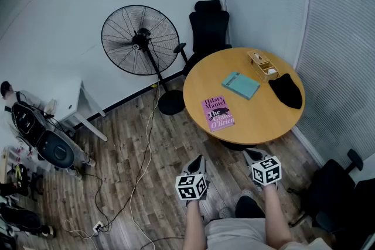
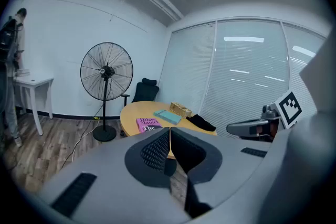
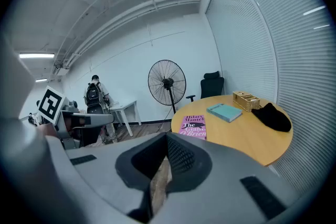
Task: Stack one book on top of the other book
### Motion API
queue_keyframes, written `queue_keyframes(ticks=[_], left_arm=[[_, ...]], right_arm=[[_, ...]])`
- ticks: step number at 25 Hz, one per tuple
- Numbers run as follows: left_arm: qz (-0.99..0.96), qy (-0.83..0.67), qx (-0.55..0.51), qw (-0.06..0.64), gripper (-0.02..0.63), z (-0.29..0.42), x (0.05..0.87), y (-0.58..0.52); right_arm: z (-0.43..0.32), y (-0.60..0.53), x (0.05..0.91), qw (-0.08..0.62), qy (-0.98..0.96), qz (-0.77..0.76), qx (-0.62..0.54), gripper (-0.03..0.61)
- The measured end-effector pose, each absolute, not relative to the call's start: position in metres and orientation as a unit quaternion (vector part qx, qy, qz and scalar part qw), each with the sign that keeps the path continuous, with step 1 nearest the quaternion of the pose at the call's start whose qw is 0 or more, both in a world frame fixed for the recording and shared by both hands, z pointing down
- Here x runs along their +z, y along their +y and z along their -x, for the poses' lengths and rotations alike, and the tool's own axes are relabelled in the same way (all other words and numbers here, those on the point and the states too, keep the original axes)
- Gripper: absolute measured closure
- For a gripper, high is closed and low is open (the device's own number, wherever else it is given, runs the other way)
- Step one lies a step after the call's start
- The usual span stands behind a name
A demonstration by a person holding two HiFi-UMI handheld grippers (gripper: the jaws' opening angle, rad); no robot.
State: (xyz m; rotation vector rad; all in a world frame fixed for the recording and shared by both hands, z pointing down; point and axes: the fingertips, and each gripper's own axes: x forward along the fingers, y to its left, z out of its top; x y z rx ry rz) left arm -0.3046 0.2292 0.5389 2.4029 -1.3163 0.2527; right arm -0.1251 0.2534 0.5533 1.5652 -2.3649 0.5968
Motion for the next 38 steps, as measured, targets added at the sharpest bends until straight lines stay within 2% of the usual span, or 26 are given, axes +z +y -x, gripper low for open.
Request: queue_keyframes(ticks=[28, 31, 33, 34, 35, 38], left_arm=[[-0.85, -0.483, 0.091, 0.188, 0.583, 0.305, 0.545, 0.202], [-0.85, -0.485, 0.085, 0.184, 0.581, 0.299, 0.537, 0.192], [-0.851, -0.484, 0.082, 0.187, 0.536, 0.294, 0.537, 0.187], [-0.851, -0.483, 0.082, 0.19, 0.473, 0.292, 0.538, 0.184], [-0.85, -0.483, 0.083, 0.191, 0.443, 0.29, 0.539, 0.182], [-0.85, -0.483, 0.092, 0.19, 0.409, 0.286, 0.544, 0.174]], right_arm=[[0.12, 0.228, 0.567, 0.111, -0.82, -0.52, 0.213, 0.553], [0.113, 0.216, 0.561, 0.108, -0.82, -0.52, 0.212, 0.504], [0.107, 0.21, 0.56, 0.107, -0.82, -0.521, 0.212, 0.459], [0.105, 0.207, 0.56, 0.109, -0.82, -0.521, 0.211, 0.441], [0.103, 0.204, 0.56, 0.112, -0.82, -0.52, 0.211, 0.422], [0.097, 0.196, 0.566, 0.125, -0.818, -0.52, 0.213, 0.373]])
